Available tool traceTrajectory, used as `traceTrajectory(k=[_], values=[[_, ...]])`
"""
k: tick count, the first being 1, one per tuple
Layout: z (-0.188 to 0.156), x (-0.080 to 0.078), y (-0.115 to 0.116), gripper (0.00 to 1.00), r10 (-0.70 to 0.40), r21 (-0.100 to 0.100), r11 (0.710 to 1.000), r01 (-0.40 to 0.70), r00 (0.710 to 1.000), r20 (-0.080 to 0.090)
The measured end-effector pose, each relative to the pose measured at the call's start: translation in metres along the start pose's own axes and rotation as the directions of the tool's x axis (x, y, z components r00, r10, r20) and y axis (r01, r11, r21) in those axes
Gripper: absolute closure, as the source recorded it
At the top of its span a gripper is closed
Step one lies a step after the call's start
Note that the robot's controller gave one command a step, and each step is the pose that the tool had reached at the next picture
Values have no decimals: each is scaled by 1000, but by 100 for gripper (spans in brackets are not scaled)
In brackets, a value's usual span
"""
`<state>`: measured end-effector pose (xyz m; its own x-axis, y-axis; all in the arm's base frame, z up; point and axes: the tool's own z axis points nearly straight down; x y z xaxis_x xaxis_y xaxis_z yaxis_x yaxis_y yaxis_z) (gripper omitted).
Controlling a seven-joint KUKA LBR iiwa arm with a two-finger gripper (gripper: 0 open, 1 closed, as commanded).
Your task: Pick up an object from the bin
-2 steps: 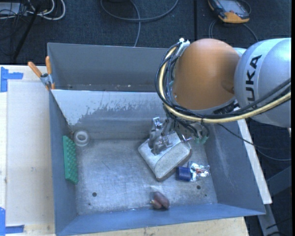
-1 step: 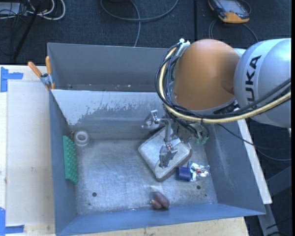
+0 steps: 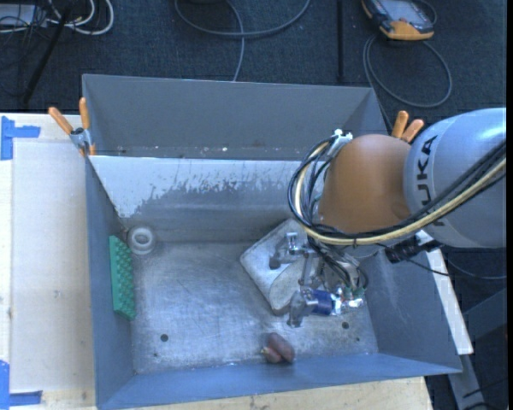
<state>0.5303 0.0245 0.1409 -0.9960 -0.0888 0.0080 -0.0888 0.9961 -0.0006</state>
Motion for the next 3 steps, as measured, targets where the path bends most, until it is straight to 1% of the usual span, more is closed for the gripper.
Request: traceTrajectory(k=[1, 2, 3], values=[[60, 50, -23, 0, -70, 1, 998, 70, 997, 12], [68, 54, -2, 0, 41, 2, 999, -41, 999, 23], [68, 53, 27, 0, 212, -2, 977, -212, 977, 22]])
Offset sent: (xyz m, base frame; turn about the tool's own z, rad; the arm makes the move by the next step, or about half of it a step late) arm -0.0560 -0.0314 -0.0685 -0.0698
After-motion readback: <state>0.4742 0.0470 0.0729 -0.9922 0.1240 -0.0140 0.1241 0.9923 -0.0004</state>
